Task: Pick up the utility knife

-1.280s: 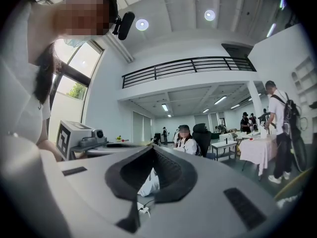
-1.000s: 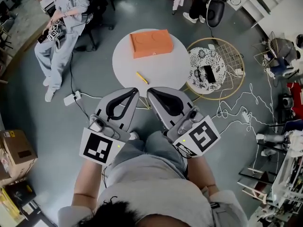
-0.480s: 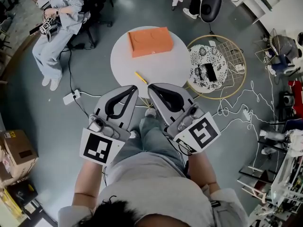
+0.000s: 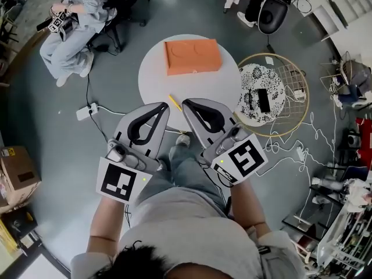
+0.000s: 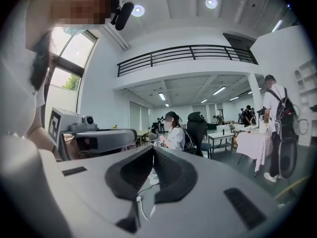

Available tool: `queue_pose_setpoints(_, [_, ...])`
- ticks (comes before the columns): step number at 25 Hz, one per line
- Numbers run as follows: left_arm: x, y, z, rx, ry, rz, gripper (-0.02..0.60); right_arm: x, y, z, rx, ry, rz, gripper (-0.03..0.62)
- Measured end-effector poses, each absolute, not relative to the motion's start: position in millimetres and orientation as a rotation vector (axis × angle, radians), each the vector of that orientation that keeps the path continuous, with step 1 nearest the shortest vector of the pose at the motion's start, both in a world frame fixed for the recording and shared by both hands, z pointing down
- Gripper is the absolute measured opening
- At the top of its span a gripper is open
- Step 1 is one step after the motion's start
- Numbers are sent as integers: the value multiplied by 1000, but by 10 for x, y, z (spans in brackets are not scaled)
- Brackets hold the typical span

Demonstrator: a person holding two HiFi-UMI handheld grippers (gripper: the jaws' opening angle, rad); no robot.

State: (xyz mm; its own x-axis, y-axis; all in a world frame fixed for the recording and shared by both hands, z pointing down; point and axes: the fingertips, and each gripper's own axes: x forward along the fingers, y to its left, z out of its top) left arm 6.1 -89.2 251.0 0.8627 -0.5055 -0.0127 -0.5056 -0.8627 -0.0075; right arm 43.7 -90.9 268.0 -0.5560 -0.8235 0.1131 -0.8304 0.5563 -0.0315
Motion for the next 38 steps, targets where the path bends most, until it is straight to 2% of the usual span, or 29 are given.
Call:
queue_pose_setpoints(17, [-74,-1627,2940,-3011,1078,-50,11,454,-1849,3851,1234,-2579,357,26])
queue_pose_setpoints(38, [-78,-1740,3430,-3062,1146,-126,11,561,-1806,5435,1087,-2302,623,44])
